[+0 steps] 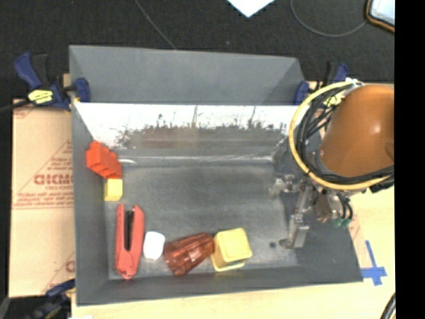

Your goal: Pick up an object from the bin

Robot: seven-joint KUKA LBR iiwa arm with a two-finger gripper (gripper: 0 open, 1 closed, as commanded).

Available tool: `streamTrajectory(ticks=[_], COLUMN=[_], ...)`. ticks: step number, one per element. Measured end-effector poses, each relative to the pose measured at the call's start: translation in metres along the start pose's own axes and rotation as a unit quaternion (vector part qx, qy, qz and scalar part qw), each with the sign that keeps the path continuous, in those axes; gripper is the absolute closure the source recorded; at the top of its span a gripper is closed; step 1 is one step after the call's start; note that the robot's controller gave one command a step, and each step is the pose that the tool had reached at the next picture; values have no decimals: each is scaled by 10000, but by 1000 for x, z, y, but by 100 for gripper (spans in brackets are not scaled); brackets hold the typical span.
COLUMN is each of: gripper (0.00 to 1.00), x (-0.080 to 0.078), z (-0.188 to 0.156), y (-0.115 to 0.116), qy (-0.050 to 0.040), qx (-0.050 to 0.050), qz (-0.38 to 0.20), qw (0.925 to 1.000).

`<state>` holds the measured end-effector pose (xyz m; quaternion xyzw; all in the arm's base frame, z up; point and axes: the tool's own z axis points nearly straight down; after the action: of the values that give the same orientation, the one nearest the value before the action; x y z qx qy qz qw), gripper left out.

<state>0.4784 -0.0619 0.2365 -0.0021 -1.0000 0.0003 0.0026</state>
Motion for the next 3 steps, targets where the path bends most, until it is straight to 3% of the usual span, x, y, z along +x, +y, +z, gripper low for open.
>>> streamTrajectory(ticks=[1,2,3], gripper=[0,0,0], x=[-2,1,-8], z=[-4,139,74], y=[0,78,95], qy=[-41,-65,-143], qx=[6,14,47], qz=[-20,-664,-1771], qw=[10000,9978,9841])
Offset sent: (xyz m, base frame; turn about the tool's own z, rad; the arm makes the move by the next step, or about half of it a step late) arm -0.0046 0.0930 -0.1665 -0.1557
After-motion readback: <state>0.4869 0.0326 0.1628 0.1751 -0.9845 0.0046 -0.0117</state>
